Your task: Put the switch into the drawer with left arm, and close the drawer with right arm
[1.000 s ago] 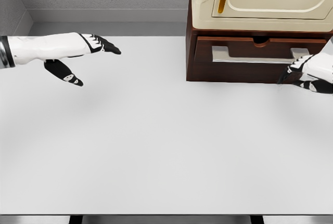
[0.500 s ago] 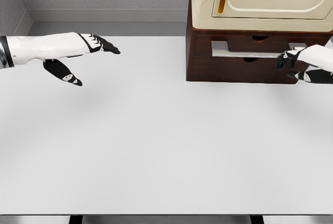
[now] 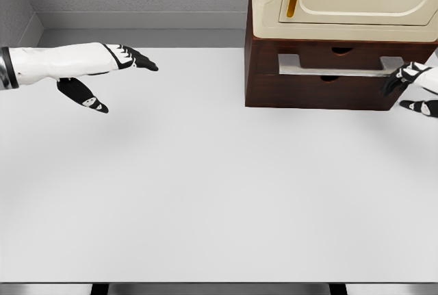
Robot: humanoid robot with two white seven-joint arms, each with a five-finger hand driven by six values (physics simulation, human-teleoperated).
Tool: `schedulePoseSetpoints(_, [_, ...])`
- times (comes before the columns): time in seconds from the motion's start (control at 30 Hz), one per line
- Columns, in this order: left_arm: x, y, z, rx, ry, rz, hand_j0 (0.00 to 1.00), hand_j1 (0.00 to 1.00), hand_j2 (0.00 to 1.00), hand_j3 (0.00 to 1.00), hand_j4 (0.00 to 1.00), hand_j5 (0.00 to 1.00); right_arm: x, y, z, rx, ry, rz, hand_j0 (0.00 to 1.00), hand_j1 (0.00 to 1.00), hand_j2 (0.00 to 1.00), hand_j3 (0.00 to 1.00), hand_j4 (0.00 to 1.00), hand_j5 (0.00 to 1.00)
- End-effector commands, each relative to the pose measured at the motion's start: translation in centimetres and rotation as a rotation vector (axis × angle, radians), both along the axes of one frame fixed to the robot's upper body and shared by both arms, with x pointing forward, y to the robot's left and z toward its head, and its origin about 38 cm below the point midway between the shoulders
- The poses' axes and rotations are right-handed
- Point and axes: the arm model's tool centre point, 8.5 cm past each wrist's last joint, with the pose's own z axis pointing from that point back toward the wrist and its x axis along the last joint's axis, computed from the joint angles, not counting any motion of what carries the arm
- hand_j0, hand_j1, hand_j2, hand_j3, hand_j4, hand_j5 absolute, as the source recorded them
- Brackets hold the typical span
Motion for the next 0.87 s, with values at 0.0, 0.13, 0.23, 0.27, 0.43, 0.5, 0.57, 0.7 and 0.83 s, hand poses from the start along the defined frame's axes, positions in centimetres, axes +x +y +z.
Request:
schedulePoseSetpoints(0.0, [0.0,0.1,0.1,-0.007,0.002,0.003,1.0,1.0,1.0,1.0,1.0,1.0,-0.2,-3.1,3.3,-0.019,-0.098,-0.108,0.61,0.61,0.61,0.61,0.61,0.61])
schedulePoseSetpoints(0.13, [0.0,-0.1,0.1,-0.007,0.002,-0.001,1.0,1.0,1.0,1.0,1.0,1.0,-2.1,-3.4,1.2,-0.063,-0.025,-0.101,0.62,0.62,0.62,0.62,0.62,0.62])
schedulePoseSetpoints(0.23, [0.0,0.0,-0.4,-0.002,0.013,0.002,1.0,1.0,1.0,1.0,1.0,1.0,-4.2,0.3,-0.4,-0.113,0.018,0.026,0.62,0.62,0.62,0.62,0.62,0.62])
schedulePoseSetpoints(0.27, [0.0,0.4,-1.1,0.0,0.03,0.016,1.0,1.0,1.0,1.0,1.0,1.0,-4.8,1.9,-0.4,-0.121,0.013,0.075,0.62,0.62,0.62,0.62,0.62,0.62])
schedulePoseSetpoints(0.43, [-0.1,0.4,-1.7,0.002,0.046,0.017,1.0,1.0,1.0,1.0,1.0,1.0,-6.1,7.1,-2.0,-0.161,0.066,0.257,0.69,0.69,0.69,0.69,0.69,0.69])
schedulePoseSetpoints(0.5, [-0.1,0.4,-1.8,0.002,0.048,0.017,1.0,1.0,1.0,1.0,1.0,1.0,-6.2,7.5,-2.4,-0.169,0.082,0.276,1.0,1.0,1.0,1.0,1.0,1.0])
schedulePoseSetpoints(0.57, [-0.1,0.4,-1.8,0.002,0.048,0.017,1.0,1.0,1.0,1.0,1.0,1.0,-6.1,7.6,-2.3,-0.17,0.079,0.279,1.0,1.0,1.0,1.0,1.0,1.0])
schedulePoseSetpoints(0.7, [-0.1,0.4,-1.7,0.001,0.046,0.018,1.0,1.0,1.0,1.0,1.0,1.0,-6.1,7.7,-2.3,-0.17,0.08,0.279,1.0,1.0,1.0,1.0,1.0,1.0])
schedulePoseSetpoints(0.83, [-0.1,0.4,-1.8,0.001,0.048,0.018,1.0,1.0,1.0,1.0,1.0,1.0,-6.1,7.7,-2.3,-0.167,0.08,0.281,1.0,1.0,1.0,1.0,1.0,1.0])
